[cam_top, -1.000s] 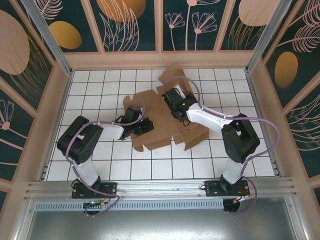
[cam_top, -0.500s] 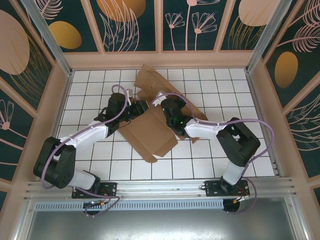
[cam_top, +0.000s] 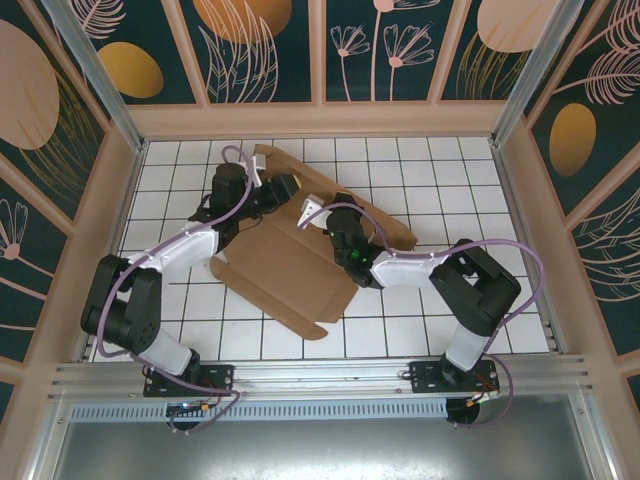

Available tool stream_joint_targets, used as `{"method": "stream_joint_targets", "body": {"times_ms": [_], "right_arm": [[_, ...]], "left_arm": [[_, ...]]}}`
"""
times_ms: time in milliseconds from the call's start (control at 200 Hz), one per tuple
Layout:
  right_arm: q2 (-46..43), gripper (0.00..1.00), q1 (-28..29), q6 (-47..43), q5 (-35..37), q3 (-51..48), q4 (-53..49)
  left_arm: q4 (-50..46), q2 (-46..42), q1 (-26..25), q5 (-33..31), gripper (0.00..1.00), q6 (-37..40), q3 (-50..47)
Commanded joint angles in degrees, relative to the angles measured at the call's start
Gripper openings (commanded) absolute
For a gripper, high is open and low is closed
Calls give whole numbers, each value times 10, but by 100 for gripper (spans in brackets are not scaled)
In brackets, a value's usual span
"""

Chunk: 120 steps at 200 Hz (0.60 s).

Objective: Fold the paper box

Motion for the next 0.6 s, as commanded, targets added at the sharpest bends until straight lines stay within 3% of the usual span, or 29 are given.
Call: {"method": "stream_joint_targets", "body": {"times_ms": [0, 375, 500, 595], "right_arm": [[-9, 0, 6, -6, -8, 5, 50], [2, 0, 14, -9, -17, 11, 48], [1, 0, 14, -17, -19, 12, 57], [-1, 0, 14, -18, -24, 11, 56]], "left_arm": [[17, 24, 1, 22, 48, -6, 40], [-3, 96, 2, 9, 45, -6, 99], [-14, 111, 2, -7, 33, 2, 101], [-4, 113, 2, -18, 19, 2, 92]]}}
